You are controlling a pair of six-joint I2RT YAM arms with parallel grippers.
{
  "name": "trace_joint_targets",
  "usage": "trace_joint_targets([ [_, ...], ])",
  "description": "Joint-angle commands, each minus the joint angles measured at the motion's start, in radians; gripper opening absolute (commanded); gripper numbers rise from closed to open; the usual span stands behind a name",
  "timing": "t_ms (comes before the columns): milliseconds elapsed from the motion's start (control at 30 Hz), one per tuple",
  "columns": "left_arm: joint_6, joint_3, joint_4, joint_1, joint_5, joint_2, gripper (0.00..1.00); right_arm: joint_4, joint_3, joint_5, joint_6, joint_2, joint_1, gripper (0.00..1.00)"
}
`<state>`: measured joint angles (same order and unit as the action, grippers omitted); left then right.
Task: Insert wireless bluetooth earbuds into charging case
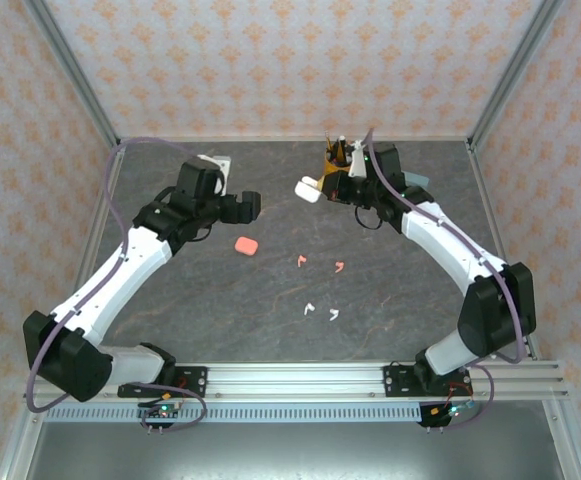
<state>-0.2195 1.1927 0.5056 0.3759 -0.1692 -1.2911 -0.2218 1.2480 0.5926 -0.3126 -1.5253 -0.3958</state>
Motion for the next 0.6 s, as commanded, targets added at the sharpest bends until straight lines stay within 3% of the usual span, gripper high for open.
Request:
trace_joint_targets([
  [0,-0.020,-0.022,-0.165,-0.035,-0.284,0.001,1.00,-0.041,0.046,0.074,0.109,-0.017,0.004,0.00],
  [100,-0.007,-0.005,-0.180,-0.046,-0.378,-0.045,1.00,-0.055,0.057,0.118,0.150,-0.033,0.004,0.00],
  [300,-0.013,-0.003,-0.316,-0.054,-0.686,-0.147,0.99,-0.058,0.060,0.197,0.173,-0.063,0.025,0.00],
  [467,0.008,0.006,-0.371,-0.054,-0.849,-0.214,0.92,-0.065,0.064,0.239,0.188,-0.069,0.032,0.00],
  [567,0.040,0.018,-0.361,-0.054,-0.922,-0.247,0.83,-0.068,0.063,0.255,0.191,-0.067,0.031,0.00],
])
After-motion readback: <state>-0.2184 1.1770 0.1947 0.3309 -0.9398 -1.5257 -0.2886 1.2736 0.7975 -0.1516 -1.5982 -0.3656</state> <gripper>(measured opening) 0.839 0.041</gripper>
